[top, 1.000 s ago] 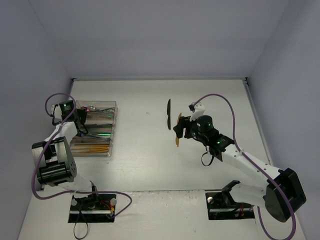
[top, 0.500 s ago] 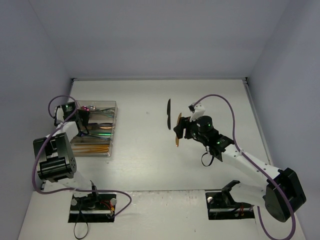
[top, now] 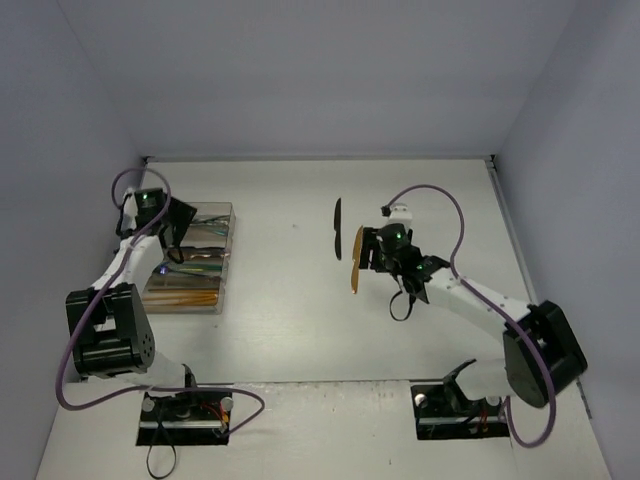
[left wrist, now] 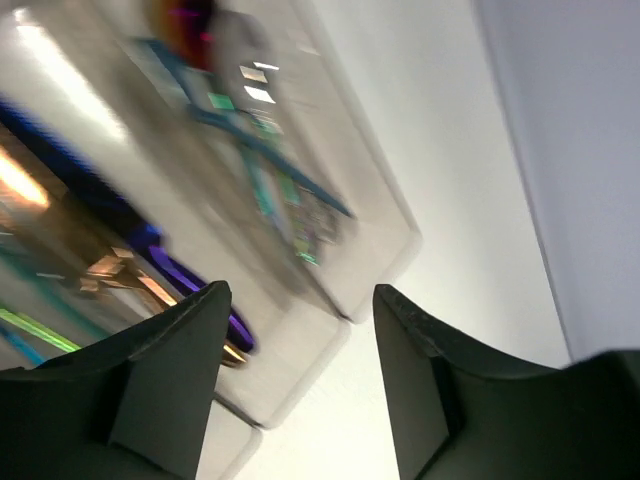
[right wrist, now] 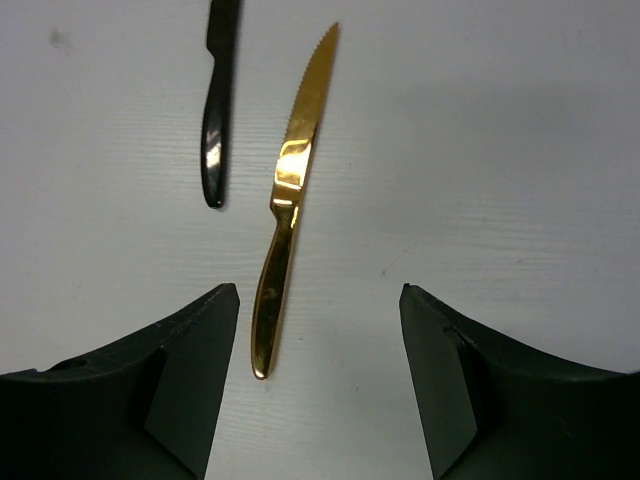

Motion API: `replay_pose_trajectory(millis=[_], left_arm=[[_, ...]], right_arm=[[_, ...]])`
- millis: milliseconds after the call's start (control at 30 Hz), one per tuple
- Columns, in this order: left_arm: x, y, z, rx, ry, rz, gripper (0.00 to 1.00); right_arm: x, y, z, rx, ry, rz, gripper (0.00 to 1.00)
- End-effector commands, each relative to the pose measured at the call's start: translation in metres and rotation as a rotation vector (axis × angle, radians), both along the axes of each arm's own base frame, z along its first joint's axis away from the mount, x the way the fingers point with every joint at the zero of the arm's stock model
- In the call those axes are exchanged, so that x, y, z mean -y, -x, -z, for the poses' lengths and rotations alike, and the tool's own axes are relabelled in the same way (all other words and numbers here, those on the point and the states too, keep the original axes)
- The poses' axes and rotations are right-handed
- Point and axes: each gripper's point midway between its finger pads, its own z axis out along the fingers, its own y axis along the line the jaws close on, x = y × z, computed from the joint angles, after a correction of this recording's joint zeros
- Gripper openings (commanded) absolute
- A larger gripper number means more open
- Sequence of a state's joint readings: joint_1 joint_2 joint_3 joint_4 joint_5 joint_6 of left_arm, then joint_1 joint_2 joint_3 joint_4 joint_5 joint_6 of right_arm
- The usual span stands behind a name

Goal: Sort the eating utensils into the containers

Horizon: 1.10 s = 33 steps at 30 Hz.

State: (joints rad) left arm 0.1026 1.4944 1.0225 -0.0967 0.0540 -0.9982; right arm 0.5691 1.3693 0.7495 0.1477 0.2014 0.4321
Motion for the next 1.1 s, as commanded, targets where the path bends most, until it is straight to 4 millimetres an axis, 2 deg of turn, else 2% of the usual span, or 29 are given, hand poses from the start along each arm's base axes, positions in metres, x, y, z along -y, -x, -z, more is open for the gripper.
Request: replay_pose_trajectory(millis=[0, 100, 167, 300, 367, 467, 600, 700, 933, 1067], left_arm=[[0.051, 0.011, -0.065, 0.065, -0.320, 0.335, 0.65], [0.082, 0.025, -0.075, 0.085, -0.421, 0.491, 0.67], [0.091, 0.037, -0.075, 0.070, -0.488, 0.577, 0.79], [0.100, 0.058, -0.073, 0.052, -0.537, 0.665, 0.79], [0.099, 0.067, -0.072, 0.044, -0.546, 0.683, 0.79], [0.094, 0.076, -0.067, 0.038, -0.565, 0.681, 0.79], [0.088, 0.081, -0.057, 0.009, -0.595, 0.677, 0.79], [0.091, 0.080, -0.052, -0.003, -0.582, 0.696, 0.79], [0.092, 0.076, -0.048, -0.032, -0.576, 0.707, 0.79], [0.092, 0.077, -0.050, -0.027, -0.578, 0.707, 0.79]], right_arm=[[-0.007, -0.024, 0.002, -0.025, 0.000, 0.081, 0.63], [-0.012, -0.029, 0.016, -0.064, 0.010, 0.084, 0.63], [-0.016, -0.034, 0.018, -0.073, 0.008, 0.090, 0.63], [-0.021, -0.039, 0.031, -0.109, 0.024, 0.100, 0.61], [-0.023, -0.039, 0.041, -0.135, 0.046, 0.096, 0.60], [-0.026, -0.042, 0.046, -0.149, 0.068, 0.097, 0.59], [-0.025, -0.041, 0.059, -0.187, 0.101, 0.110, 0.55], [-0.028, -0.041, 0.063, -0.191, 0.126, 0.107, 0.50], [-0.028, -0.022, 0.089, -0.280, 0.201, 0.108, 0.38], [-0.027, -0.013, 0.103, -0.341, 0.167, 0.108, 0.25]])
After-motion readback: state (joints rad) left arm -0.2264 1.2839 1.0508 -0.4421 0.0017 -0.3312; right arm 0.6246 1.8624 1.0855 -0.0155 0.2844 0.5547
